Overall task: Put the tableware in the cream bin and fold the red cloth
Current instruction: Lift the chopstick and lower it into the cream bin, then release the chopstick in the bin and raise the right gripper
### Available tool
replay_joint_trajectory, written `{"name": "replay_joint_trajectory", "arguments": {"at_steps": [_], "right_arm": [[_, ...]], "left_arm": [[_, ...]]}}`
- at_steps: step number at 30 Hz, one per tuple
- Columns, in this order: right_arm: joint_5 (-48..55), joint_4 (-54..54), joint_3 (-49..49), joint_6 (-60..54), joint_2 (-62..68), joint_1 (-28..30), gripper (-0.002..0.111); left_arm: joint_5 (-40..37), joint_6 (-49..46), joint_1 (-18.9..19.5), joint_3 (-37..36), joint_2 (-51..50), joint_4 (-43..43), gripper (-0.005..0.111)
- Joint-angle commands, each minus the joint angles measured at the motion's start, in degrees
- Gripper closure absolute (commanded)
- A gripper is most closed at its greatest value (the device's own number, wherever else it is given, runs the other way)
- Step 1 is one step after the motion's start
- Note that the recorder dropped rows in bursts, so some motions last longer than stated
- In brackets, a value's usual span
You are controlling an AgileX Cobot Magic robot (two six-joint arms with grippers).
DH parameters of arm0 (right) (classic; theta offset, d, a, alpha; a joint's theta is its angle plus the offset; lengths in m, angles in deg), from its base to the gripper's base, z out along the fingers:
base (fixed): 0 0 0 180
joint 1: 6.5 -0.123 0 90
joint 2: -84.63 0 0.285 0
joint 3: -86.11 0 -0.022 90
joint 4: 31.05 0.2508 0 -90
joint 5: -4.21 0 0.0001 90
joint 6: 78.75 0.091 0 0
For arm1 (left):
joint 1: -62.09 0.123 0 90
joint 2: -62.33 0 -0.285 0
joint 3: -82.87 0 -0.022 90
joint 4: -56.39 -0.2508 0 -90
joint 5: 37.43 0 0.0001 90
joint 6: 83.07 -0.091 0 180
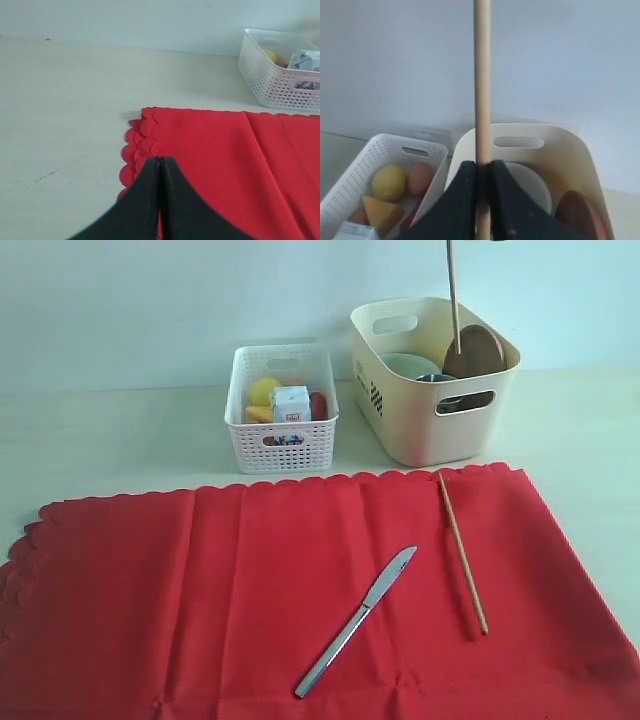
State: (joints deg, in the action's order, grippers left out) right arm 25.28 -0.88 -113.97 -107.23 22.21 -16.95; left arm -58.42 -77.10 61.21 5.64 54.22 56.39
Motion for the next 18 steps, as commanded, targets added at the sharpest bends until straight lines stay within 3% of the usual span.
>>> {"name": "replay_joint_trajectory", "arguments": {"at_steps": [1, 11, 18], "right_arm": [[-3.2, 2.6, -4.8, -5.8, 6.7, 0.6, 0.108], [-4.8, 2.5, -15.3, -7.4, 19.0, 0.6, 0.108], [-4.3, 2.6, -16.8, -7.4, 23.6, 0.6, 0.108]], "left_arm": [[0.4, 0.2, -0.3, 0.0, 0.3, 0.0, 0.106], [0.4, 0.2, -0.3, 0.0, 0.3, 0.0, 0.106], [0.4, 0.2, -0.3, 0.0, 0.3, 0.0, 0.106]]}}
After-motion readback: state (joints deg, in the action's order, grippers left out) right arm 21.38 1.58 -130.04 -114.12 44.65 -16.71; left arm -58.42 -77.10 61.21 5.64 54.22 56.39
